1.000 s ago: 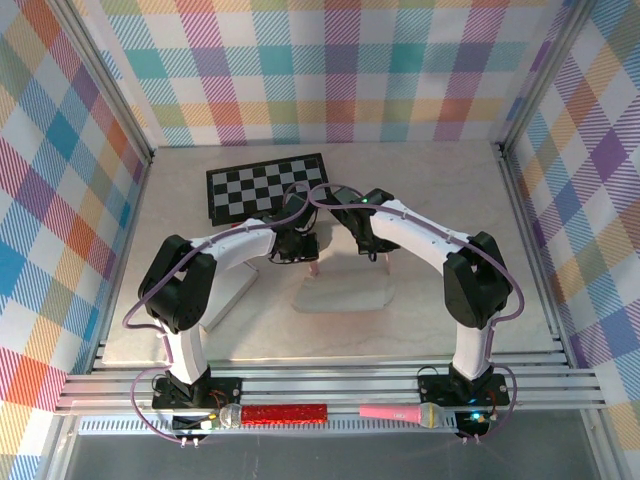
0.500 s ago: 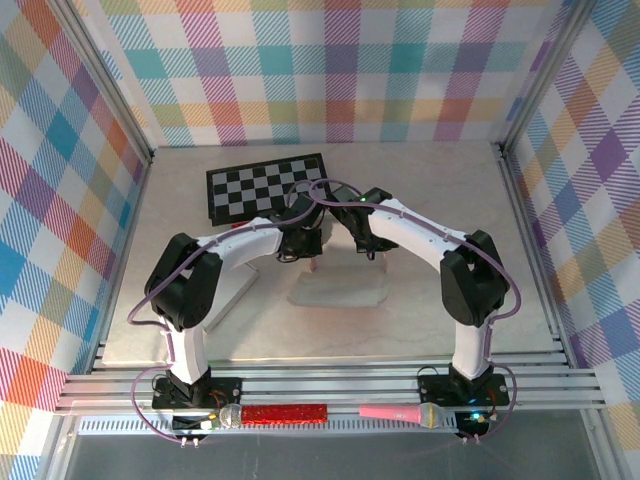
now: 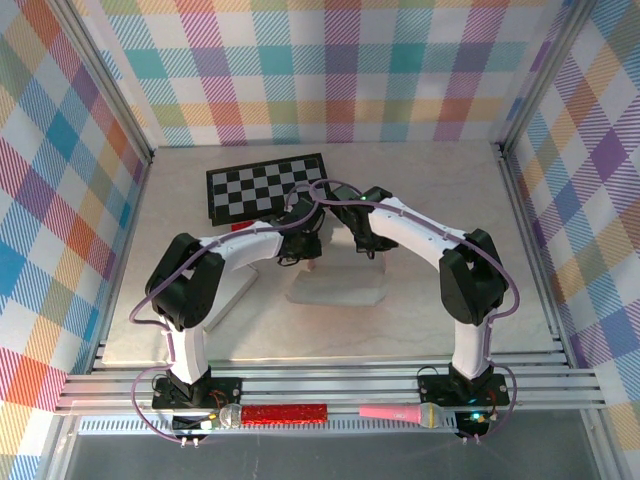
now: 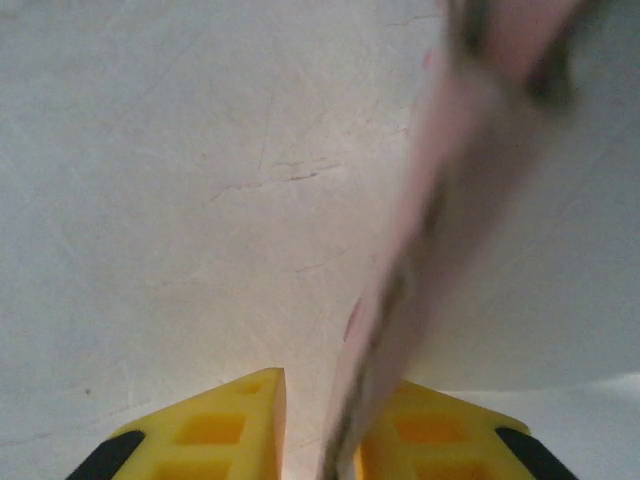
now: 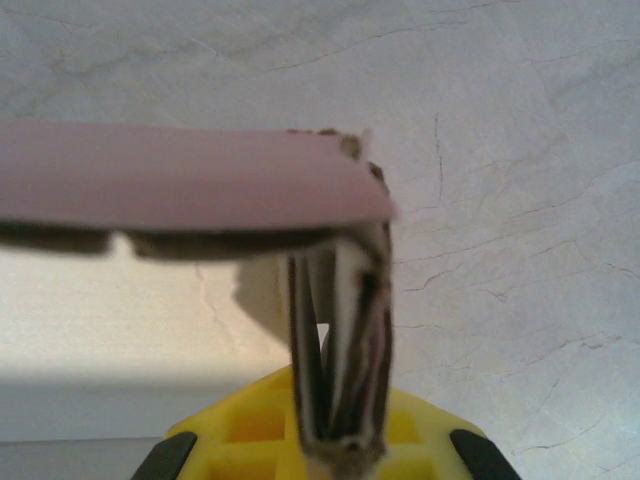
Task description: Fold the paper box
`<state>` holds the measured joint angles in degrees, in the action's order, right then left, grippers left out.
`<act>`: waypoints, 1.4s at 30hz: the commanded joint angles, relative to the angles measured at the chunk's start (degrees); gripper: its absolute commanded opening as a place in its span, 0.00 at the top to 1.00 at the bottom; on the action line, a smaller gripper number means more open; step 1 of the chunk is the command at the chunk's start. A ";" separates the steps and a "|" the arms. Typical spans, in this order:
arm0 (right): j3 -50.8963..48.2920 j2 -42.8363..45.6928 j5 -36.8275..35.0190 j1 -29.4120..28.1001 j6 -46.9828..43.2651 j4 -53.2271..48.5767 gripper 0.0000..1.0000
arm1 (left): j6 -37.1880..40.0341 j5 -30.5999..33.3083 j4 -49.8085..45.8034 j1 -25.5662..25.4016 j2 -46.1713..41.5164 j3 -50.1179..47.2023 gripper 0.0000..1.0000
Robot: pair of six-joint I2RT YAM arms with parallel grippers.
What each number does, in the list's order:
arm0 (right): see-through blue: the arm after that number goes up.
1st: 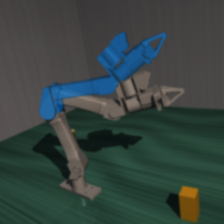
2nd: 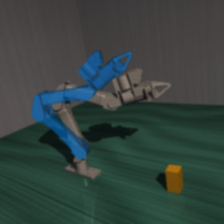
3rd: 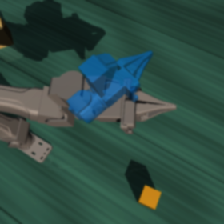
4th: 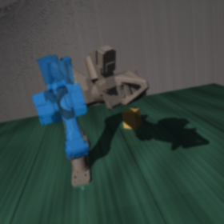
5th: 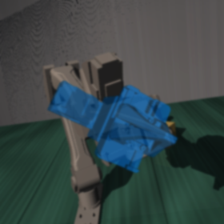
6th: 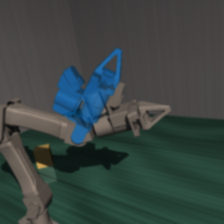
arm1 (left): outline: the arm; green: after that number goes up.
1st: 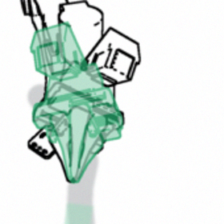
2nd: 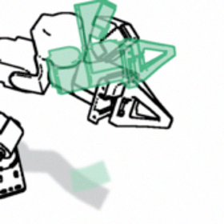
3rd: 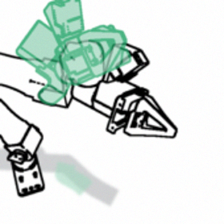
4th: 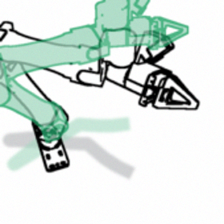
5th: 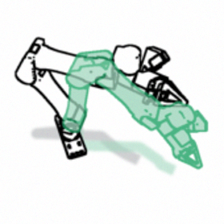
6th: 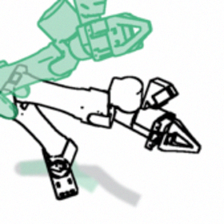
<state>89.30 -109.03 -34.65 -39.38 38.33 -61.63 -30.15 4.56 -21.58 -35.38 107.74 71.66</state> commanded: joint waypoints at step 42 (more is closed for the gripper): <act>1.63 -2.94 4.94 1.10 -2.89 -1.11 1.00 | 10.57 -11.41 5.07 6.35 -0.71 2.61 0.62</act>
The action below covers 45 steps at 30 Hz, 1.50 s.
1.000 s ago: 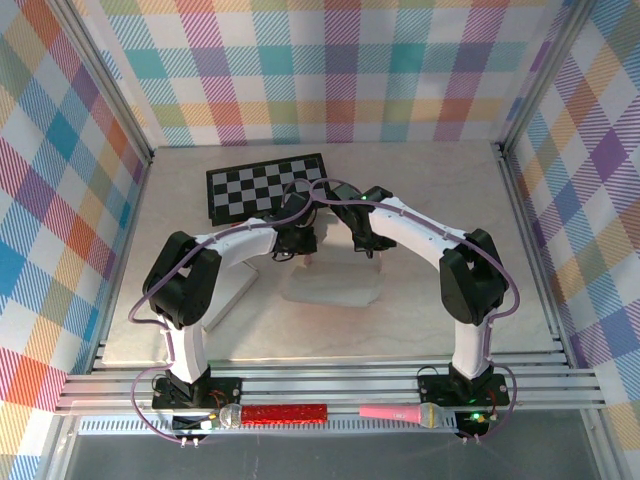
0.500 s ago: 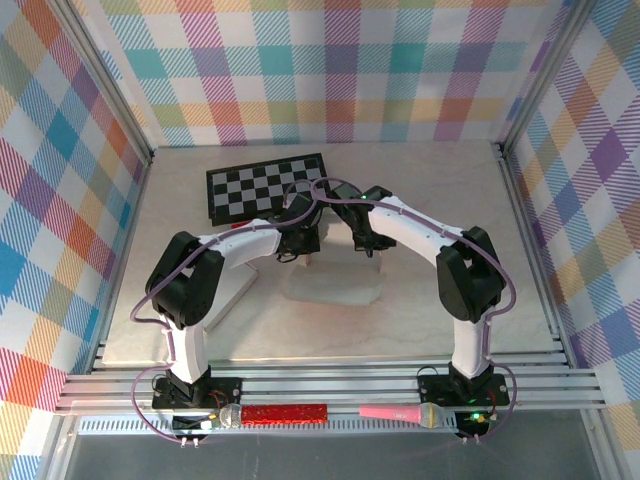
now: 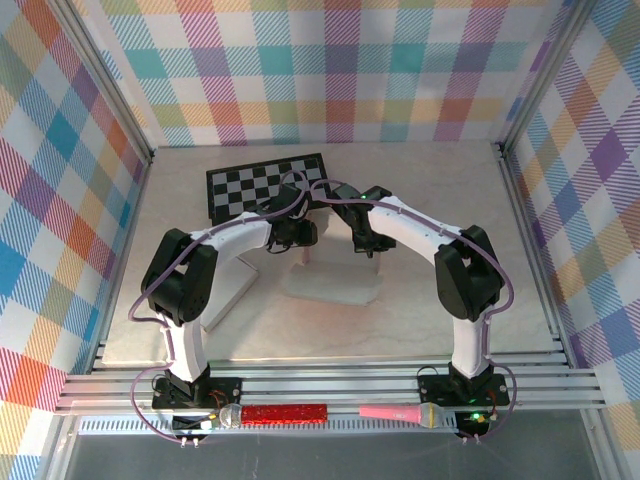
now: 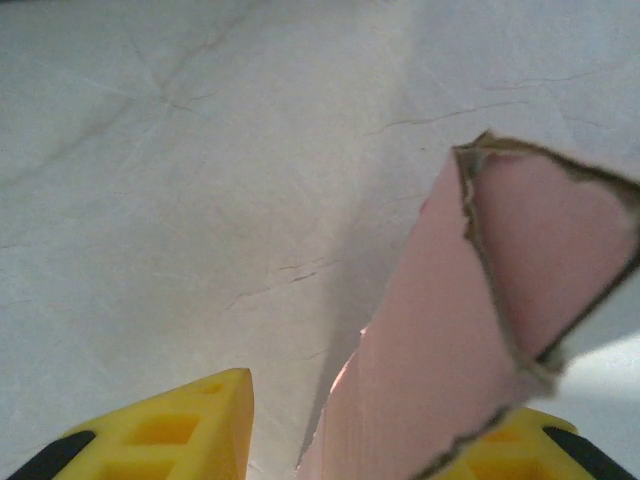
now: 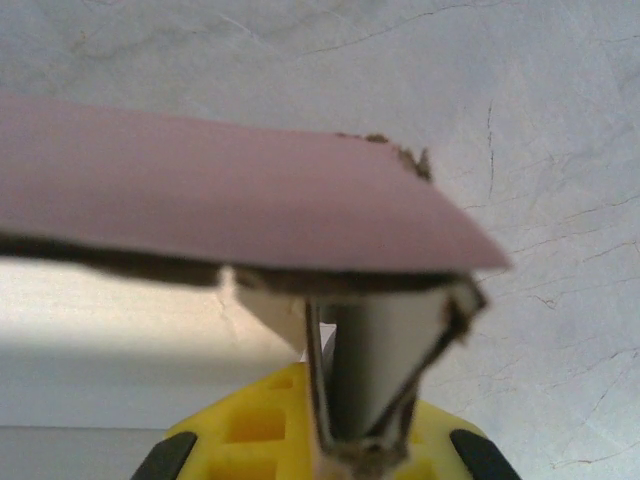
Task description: Fold the paper box
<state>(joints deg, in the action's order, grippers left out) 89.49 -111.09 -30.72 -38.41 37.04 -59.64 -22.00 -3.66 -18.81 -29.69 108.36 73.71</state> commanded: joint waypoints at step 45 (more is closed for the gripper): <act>3.85 -3.13 4.72 1.59 -0.53 -4.30 1.00 | -3.75 6.15 -5.12 -3.87 -9.70 -0.05 0.57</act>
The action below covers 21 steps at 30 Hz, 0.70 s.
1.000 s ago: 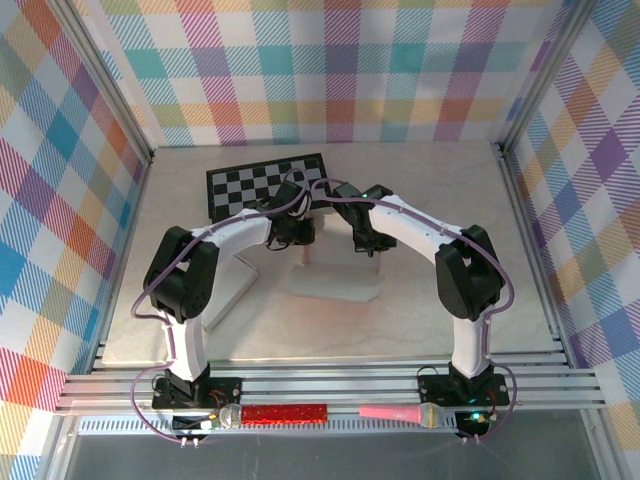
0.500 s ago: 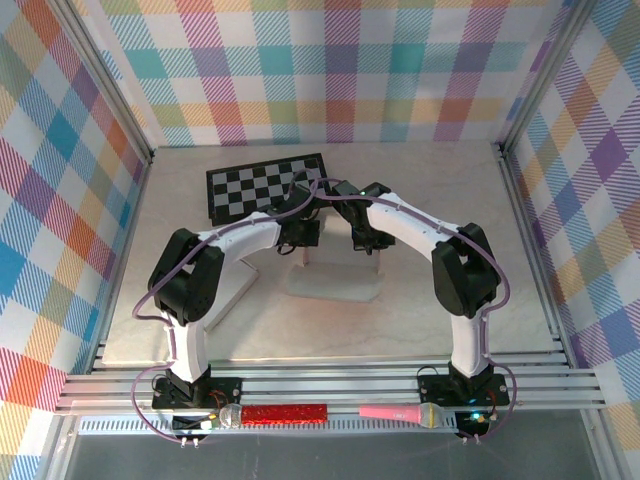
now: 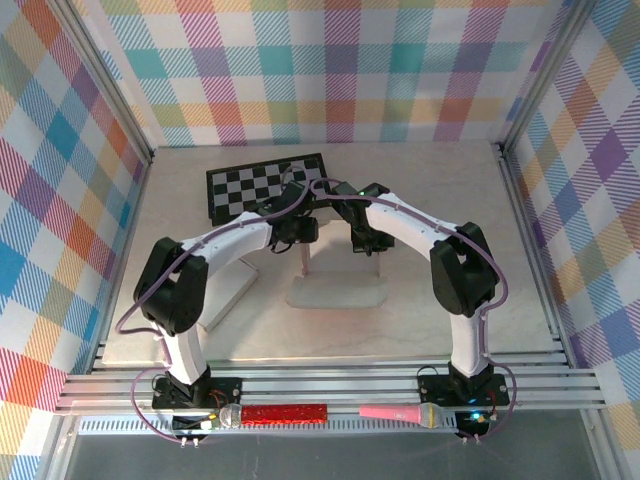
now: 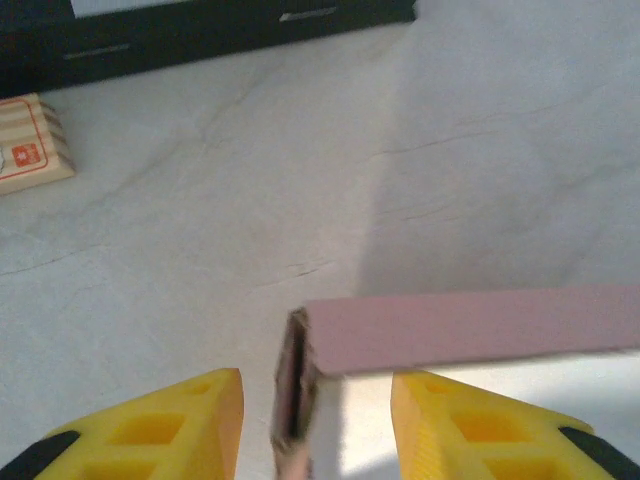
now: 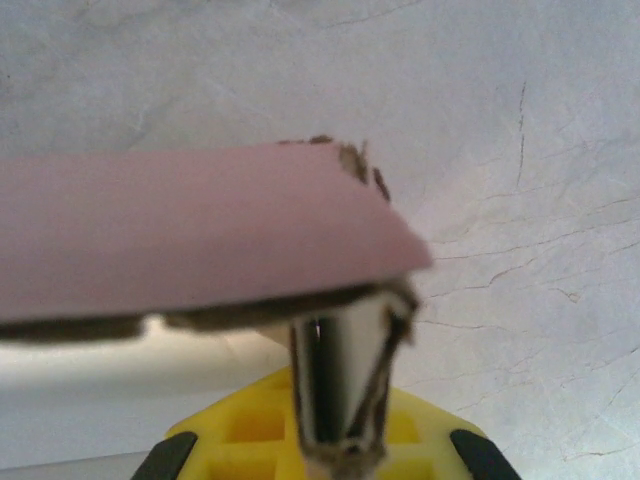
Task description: Fold the paper box
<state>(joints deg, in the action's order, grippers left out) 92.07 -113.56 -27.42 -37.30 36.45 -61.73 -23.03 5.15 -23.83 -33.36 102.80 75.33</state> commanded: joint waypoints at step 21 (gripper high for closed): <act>-29.20 15.03 24.97 15.85 42.07 0.51 1.00 | -16.28 -9.55 -11.40 0.62 -34.11 -17.89 0.62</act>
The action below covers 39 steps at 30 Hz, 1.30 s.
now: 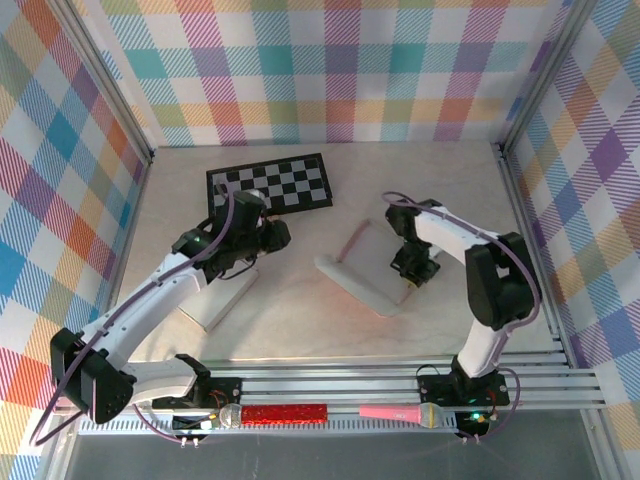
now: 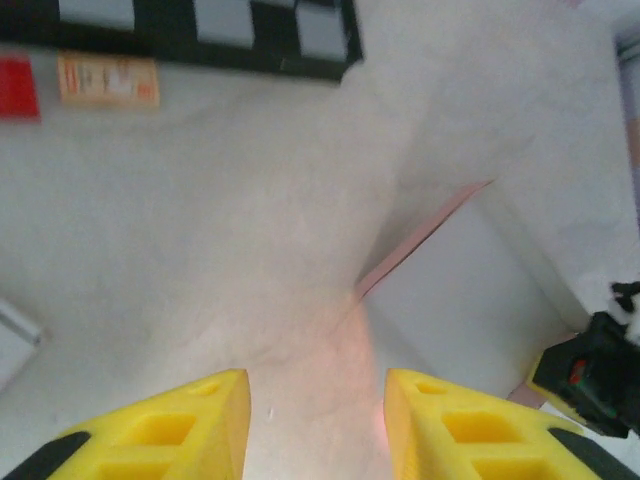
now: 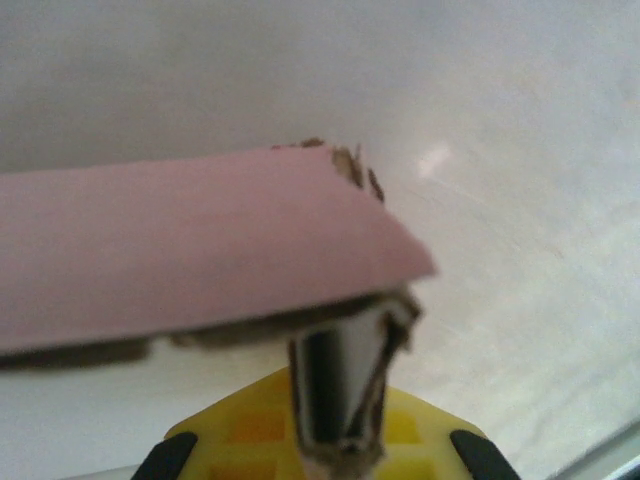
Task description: Fold the paper box
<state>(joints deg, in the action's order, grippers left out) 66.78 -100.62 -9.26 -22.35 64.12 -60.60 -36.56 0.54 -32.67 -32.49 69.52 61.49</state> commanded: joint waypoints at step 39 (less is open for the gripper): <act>23.36 7.51 21.99 -18.00 -29.51 5.87 0.44 | -9.22 -12.04 14.57 -5.74 15.37 -3.32 0.63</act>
<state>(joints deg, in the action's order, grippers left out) 86.37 -89.23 12.49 -38.92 44.49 -49.01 -45.63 -11.09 -19.31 -37.76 83.90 56.49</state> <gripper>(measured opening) 0.561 0.371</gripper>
